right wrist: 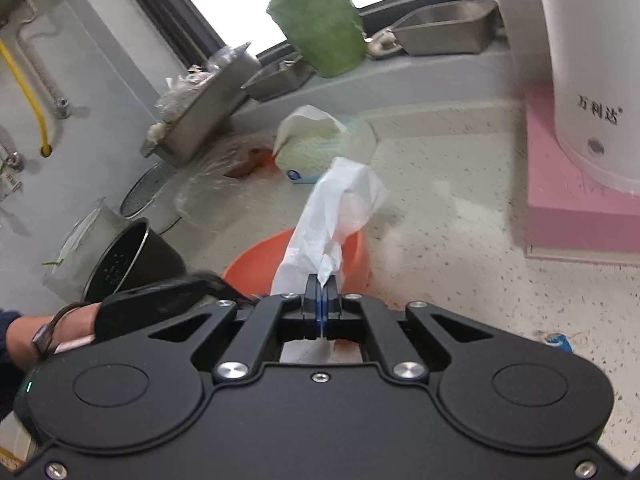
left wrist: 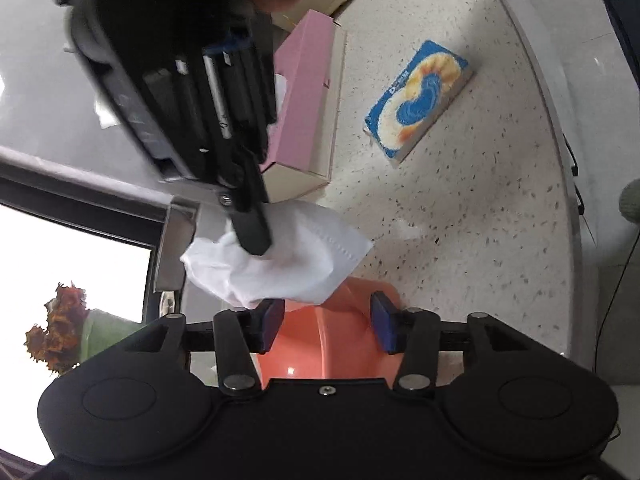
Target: Clean bowl
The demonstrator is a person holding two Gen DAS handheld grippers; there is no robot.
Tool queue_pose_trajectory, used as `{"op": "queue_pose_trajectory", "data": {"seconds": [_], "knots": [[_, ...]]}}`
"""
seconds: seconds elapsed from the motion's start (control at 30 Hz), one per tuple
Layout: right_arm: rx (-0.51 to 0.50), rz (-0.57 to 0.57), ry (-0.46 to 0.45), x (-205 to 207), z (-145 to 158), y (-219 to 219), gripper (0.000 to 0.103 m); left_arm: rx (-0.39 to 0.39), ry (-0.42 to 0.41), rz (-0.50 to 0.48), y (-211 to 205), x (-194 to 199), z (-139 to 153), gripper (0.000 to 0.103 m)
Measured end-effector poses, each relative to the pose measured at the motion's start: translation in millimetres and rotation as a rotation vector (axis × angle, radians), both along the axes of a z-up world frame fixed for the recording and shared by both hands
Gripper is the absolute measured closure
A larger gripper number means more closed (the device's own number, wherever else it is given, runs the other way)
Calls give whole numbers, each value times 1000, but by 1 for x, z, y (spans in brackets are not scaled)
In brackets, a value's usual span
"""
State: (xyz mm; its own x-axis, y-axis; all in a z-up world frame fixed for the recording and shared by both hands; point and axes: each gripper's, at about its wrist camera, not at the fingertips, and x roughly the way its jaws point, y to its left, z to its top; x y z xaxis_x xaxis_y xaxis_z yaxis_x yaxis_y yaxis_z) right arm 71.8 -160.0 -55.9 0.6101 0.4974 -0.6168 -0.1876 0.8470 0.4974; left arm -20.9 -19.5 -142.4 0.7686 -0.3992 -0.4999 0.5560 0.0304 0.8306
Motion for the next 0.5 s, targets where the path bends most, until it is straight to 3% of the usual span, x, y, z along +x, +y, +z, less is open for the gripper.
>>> {"op": "queue_pose_trajectory", "data": {"seconds": [0.07, 0.27, 0.4, 0.5], "knots": [[-18, 2, 6, 3, -3, 2, 102, -60, 3, 45, 3, 0, 8, 43], [-52, 11, -20, 3, -1, 8, 102, -240, 86, 197, 18, 4, 41, 32], [-123, 4, -71, 2, 8, 12, 102, -505, 254, 416, 41, 20, 68, 29], [-192, -22, -89, 3, 10, 12, 102, -672, 341, 577, 59, 32, 72, 28]]}}
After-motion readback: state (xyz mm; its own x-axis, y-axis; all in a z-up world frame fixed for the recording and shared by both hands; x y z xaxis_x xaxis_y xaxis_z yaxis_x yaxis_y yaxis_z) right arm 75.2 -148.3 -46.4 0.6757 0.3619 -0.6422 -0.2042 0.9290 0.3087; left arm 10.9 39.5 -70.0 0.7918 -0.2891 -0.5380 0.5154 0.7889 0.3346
